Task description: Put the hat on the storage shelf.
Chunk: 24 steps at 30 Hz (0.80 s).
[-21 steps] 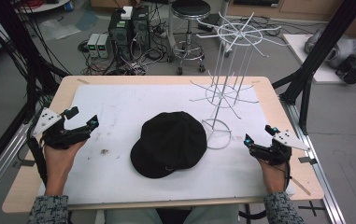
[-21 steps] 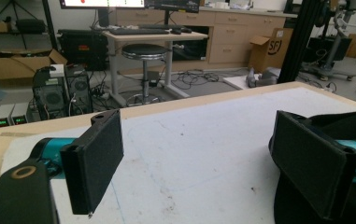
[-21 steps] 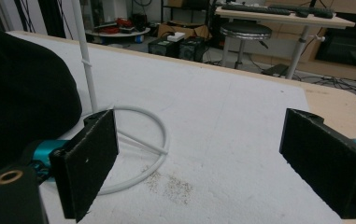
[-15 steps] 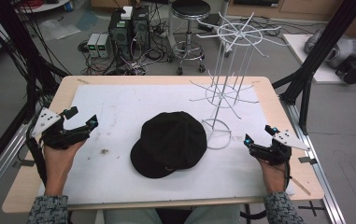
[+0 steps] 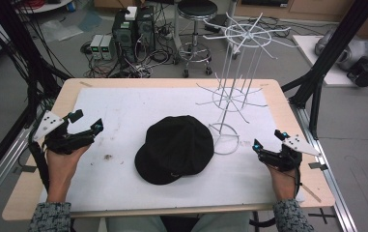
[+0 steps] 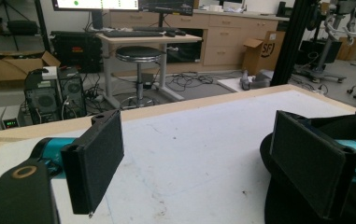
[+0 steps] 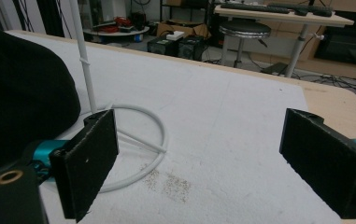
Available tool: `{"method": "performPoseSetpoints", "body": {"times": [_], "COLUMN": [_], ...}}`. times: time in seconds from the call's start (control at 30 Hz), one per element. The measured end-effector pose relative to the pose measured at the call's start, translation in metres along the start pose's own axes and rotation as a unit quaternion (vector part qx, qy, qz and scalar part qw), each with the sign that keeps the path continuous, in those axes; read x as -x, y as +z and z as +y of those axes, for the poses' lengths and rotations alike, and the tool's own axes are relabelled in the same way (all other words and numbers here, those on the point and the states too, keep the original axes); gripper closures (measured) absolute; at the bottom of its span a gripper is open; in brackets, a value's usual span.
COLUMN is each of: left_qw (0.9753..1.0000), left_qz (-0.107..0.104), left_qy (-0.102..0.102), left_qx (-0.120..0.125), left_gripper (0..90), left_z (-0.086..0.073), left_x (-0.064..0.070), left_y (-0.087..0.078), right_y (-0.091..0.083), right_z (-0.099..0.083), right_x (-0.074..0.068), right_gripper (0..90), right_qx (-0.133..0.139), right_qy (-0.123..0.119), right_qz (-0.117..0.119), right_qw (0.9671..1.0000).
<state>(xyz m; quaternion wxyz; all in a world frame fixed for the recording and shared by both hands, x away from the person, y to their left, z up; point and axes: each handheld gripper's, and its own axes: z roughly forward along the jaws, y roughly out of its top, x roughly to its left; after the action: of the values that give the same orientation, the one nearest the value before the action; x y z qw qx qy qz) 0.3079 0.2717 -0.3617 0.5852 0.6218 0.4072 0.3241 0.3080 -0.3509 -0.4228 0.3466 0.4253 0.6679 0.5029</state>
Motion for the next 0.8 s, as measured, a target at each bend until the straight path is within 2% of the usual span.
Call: {"method": "performPoseSetpoints", "body": {"times": [0.13,0.43,0.53,0.63,0.73,0.8], "left_qw": [0.9999,0.9995,0.9989,0.9971,0.994,0.9925], "left_qz": [-0.009,-0.029,-0.044,-0.068,-0.088,-0.099], "left_qy": [0.003,0.015,0.019,0.034,0.063,0.069], "left_qx": [0.005,0.0,0.002,0.005,-0.013,-0.017], "left_gripper": [17.9,17.9,17.9,18.2,18.1,18.1], "left_z": [0.003,0.008,0.011,0.014,0.02,0.023], "left_x": [0.004,0.014,0.019,0.025,0.035,0.041], "left_y": [0.003,0.01,0.015,0.022,0.034,0.042], "right_y": [-0.001,-0.001,-0.002,-0.003,-0.002,-0.002], "right_z": [0.0,0.0,0.0,0.0,0.001,0.001], "right_x": [-0.001,-0.001,0.0,0.001,0.001,0.001], "right_gripper": [10.8,10.8,10.8,10.8,10.8,10.8], "right_qx": [0.0,-0.001,0.002,0.005,0.005,0.005], "right_qy": [-0.003,-0.004,-0.001,0.003,0.002,0.0], "right_qz": [0.002,0.0,-0.001,-0.003,-0.004,-0.004], "right_qw": [1.0,1.0,1.0,1.0,1.0,1.0]}}
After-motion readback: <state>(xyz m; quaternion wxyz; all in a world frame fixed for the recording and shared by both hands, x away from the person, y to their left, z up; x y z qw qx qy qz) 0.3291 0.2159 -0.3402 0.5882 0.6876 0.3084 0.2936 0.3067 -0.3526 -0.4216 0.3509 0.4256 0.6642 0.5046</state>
